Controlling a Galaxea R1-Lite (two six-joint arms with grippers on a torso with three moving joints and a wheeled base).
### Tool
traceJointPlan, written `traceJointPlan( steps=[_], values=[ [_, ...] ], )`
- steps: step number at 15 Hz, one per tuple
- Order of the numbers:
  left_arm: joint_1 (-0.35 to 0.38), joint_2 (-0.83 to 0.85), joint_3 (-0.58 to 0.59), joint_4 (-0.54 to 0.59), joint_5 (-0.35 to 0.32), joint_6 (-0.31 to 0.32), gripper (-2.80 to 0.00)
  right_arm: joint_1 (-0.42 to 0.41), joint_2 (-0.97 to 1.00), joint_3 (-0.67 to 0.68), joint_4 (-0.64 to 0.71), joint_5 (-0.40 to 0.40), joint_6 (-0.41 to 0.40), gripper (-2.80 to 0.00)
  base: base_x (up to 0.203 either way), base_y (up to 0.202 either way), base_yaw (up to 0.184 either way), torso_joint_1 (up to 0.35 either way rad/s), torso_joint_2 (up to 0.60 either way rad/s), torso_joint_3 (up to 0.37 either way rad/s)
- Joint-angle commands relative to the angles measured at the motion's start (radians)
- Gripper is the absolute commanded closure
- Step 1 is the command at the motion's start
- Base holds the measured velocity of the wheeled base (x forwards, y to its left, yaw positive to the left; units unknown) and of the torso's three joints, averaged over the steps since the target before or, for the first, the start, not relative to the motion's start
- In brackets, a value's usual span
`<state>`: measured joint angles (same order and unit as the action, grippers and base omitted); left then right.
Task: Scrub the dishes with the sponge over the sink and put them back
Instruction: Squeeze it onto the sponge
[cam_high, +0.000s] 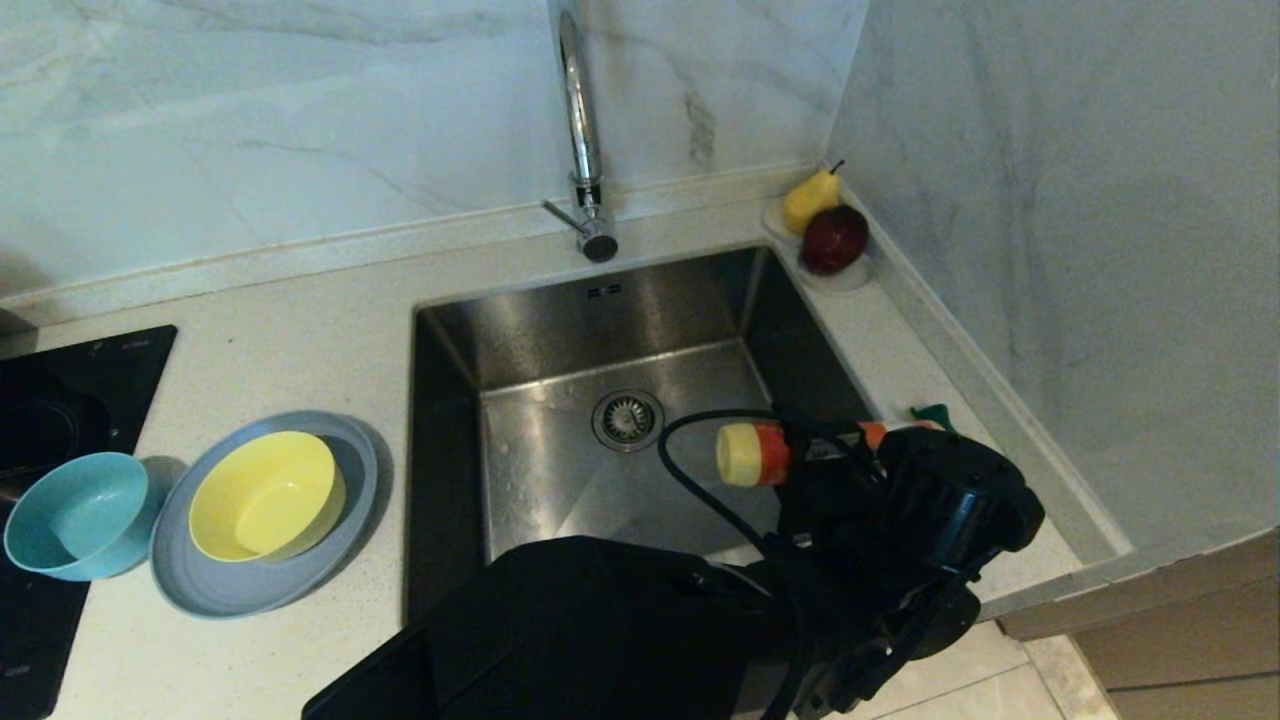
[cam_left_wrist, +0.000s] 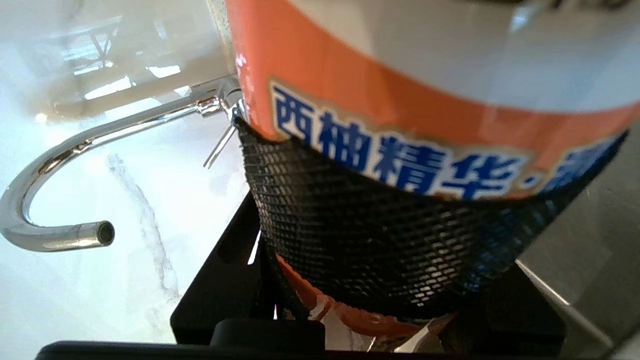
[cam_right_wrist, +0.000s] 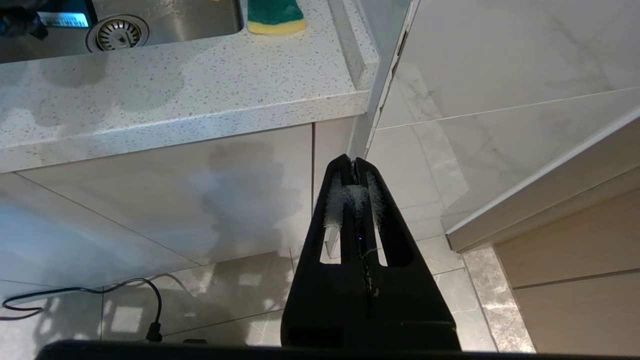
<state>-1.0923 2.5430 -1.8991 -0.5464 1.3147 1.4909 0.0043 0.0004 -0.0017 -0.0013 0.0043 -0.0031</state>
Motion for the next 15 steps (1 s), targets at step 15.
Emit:
traceJointPlan(
  steps=[15],
  values=[
    [-0.004,0.017,0.0,0.0,0.011,0.063,0.0,0.0,0.0,0.0,0.0,0.0,0.0,0.0,0.0,0.0,0.0,0.0,0.0,0.0]
  ],
)
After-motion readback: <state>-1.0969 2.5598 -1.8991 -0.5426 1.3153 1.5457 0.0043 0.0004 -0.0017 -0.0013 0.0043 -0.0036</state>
